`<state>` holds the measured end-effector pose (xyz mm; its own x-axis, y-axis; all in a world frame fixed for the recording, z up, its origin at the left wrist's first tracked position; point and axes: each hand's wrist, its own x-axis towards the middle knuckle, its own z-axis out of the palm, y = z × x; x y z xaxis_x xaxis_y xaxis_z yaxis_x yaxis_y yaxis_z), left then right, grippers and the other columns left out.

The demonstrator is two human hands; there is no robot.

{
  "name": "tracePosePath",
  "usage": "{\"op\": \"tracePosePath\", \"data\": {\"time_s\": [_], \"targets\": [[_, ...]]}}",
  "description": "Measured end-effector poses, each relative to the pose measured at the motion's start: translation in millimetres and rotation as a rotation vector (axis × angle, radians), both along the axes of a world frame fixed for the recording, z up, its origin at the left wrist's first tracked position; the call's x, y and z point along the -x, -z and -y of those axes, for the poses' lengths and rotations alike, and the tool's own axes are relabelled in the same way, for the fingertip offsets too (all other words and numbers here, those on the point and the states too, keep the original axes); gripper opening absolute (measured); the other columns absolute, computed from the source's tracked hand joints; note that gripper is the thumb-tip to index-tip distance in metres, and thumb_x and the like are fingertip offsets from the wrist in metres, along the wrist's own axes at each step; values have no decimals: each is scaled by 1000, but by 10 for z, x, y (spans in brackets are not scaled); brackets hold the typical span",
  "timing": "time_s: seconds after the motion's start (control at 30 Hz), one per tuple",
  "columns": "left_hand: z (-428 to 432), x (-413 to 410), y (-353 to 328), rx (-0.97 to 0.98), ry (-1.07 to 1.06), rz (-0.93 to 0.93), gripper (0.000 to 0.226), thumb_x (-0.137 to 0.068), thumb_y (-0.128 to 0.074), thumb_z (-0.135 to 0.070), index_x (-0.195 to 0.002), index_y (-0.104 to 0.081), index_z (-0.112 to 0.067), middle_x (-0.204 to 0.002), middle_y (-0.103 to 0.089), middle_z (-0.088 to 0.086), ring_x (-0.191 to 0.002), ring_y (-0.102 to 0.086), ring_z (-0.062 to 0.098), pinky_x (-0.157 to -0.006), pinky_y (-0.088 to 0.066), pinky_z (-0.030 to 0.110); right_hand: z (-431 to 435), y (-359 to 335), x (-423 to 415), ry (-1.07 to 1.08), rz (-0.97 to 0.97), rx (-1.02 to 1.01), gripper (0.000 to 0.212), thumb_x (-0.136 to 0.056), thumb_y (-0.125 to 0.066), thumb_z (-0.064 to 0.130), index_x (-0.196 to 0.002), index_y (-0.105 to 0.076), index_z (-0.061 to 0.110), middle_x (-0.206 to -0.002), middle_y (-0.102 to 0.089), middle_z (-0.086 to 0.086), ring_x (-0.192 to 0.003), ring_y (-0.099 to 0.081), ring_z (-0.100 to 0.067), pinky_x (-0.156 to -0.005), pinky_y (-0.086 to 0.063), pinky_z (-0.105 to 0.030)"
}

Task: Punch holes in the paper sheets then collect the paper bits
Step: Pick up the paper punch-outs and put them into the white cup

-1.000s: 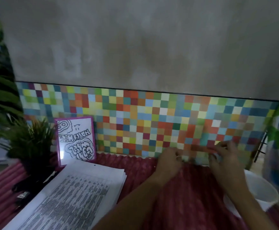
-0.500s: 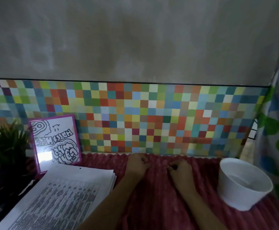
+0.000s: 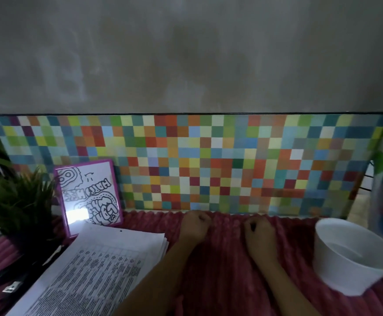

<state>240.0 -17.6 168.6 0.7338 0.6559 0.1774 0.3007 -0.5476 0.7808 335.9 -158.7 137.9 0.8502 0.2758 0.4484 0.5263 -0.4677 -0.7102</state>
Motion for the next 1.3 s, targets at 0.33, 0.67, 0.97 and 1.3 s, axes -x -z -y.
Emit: {"op": "tracePosePath", "data": {"time_s": [0.33,0.67,0.97,1.3], "targets": [[-89,-43,107,161,-35,45,19,-90,-62,-8,-72,-66,-7,-65,-62,0,-62,-54,5,-62,-43,18,-172,-263,-216,-134,-73,24,48,-76,-66,4,-39,-37,17,-43,-44,5,-42,-41,-10,-48,-35,-28],[128,-204,-57,-270,48,43,20,-93,-50,-16,-88,-63,-2,-90,-58,11,-81,-55,21,-69,-42,27,-305,-39,-351,-147,121,327,21,-84,-62,38,-71,-72,24,-75,-71,4,-69,-66,-19,-58,-52,-34],[75,-309,-11,-290,76,-89,23,-95,-47,-10,-93,-66,3,-100,-65,18,-94,-61,30,-84,-48,38,-324,-241,-313,-80,-64,38,19,-88,-57,13,-72,-64,7,-78,-64,-13,-74,-62,-29,-64,-44,-33],[1139,-318,-887,-135,314,300,13,-86,-67,-24,-85,-74,-12,-88,-73,2,-75,-61,8,-70,-49,25,1179,-1836,-266,46,113,134,20,-89,-63,13,-77,-70,-2,-81,-68,-23,-79,-62,-33,-69,-42,-36]]}}
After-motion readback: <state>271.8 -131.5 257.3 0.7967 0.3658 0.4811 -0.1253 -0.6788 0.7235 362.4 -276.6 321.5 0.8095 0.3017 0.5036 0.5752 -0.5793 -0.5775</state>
